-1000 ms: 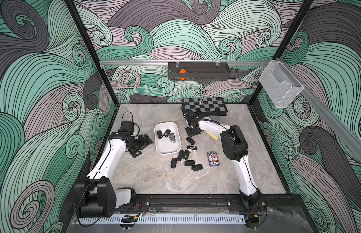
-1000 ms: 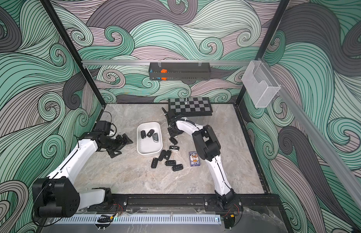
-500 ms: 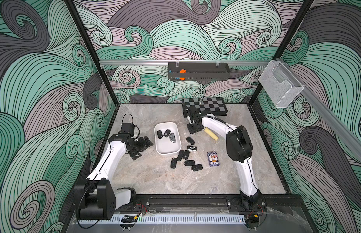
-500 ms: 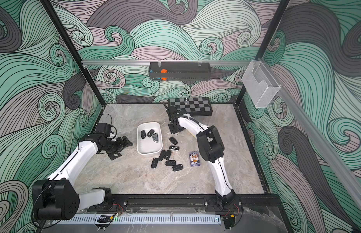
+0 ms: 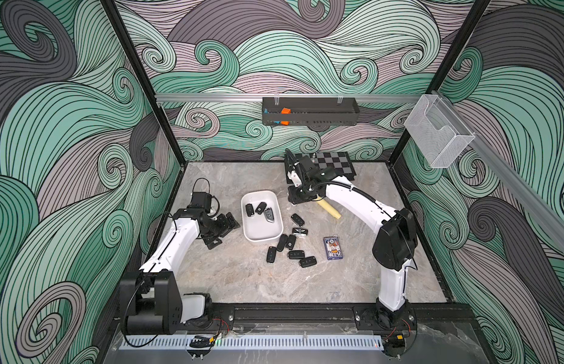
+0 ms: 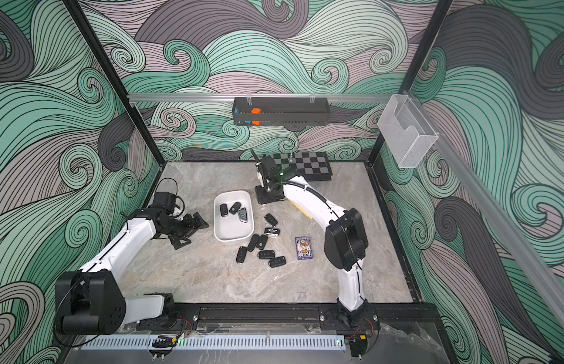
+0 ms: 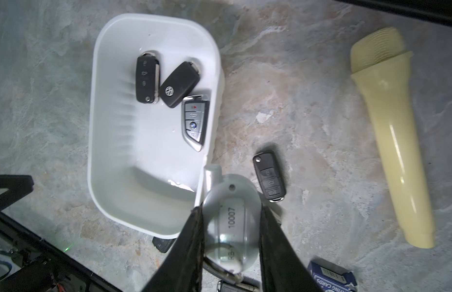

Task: Place the car key into the storage box
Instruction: Pick up the car key from the center of the board, then place the car key in the storage box.

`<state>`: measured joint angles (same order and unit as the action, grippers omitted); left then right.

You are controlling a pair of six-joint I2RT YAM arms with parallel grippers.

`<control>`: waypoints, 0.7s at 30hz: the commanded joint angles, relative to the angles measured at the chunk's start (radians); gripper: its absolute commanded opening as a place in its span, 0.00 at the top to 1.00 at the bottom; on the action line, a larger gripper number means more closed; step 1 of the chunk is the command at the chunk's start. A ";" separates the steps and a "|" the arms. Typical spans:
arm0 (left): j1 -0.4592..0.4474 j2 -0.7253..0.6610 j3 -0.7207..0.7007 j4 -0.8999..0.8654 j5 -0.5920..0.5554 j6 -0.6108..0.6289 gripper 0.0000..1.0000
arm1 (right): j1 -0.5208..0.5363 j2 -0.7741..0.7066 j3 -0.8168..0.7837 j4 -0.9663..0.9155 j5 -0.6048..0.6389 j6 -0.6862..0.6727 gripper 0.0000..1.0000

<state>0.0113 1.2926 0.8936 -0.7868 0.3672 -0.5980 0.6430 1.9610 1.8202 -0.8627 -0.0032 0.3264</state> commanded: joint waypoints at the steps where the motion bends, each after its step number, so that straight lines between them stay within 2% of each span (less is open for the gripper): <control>1: 0.003 0.014 0.012 0.014 -0.001 0.025 0.05 | 0.064 -0.006 0.001 -0.012 -0.047 0.047 0.69; 11: 0.010 -0.003 0.002 -0.027 -0.033 0.052 0.01 | 0.200 0.117 0.066 0.015 -0.013 0.087 0.68; 21: 0.027 -0.053 0.001 -0.064 -0.072 0.077 0.01 | 0.246 0.253 0.089 0.015 0.028 0.123 0.68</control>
<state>0.0288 1.2655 0.8921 -0.8169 0.3180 -0.5522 0.8814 2.1944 1.8729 -0.8448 -0.0013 0.4171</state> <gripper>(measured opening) 0.986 0.326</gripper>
